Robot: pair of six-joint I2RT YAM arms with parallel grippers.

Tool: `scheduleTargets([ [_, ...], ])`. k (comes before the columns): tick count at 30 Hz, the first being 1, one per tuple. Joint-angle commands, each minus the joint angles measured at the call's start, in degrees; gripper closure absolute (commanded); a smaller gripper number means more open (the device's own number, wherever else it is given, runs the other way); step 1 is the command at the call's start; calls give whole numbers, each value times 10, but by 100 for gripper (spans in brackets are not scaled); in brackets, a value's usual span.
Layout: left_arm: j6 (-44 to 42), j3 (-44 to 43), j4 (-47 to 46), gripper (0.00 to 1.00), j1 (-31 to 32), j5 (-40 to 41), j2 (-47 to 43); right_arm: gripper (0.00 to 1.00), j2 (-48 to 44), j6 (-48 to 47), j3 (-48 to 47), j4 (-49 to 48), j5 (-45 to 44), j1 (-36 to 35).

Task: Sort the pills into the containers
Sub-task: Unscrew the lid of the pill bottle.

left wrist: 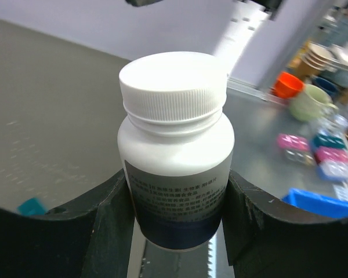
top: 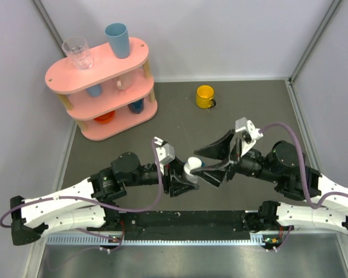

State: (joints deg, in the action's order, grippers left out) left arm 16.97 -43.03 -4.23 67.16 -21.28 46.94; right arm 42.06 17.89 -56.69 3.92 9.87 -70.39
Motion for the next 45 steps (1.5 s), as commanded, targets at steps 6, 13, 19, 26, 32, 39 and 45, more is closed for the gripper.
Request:
scheduleTargets([
  [6, -36, -45, 61, 100, 0, 235, -26, 30, 44, 32, -75, 93, -309, -4],
  [13, -33, -41, 63, 100, 0, 257, -14, 30, 79, 64, -92, 95, -347, -4],
  [19, -30, -46, 70, 100, 0, 260, -5, 30, 104, 81, -102, 98, -361, -4],
  [26, -29, -45, 71, 100, 0, 261, -4, 30, 122, 90, -108, 94, -350, -4],
  [32, -28, -44, 67, 100, 0, 262, -3, 31, 134, 101, -106, 94, -339, -4],
  [39, -28, -43, 66, 100, 0, 258, 0, 33, 144, 106, -106, 95, -324, -4],
  [45, -28, -43, 66, 100, 0, 259, -2, 36, 151, 108, -106, 94, -313, -4],
])
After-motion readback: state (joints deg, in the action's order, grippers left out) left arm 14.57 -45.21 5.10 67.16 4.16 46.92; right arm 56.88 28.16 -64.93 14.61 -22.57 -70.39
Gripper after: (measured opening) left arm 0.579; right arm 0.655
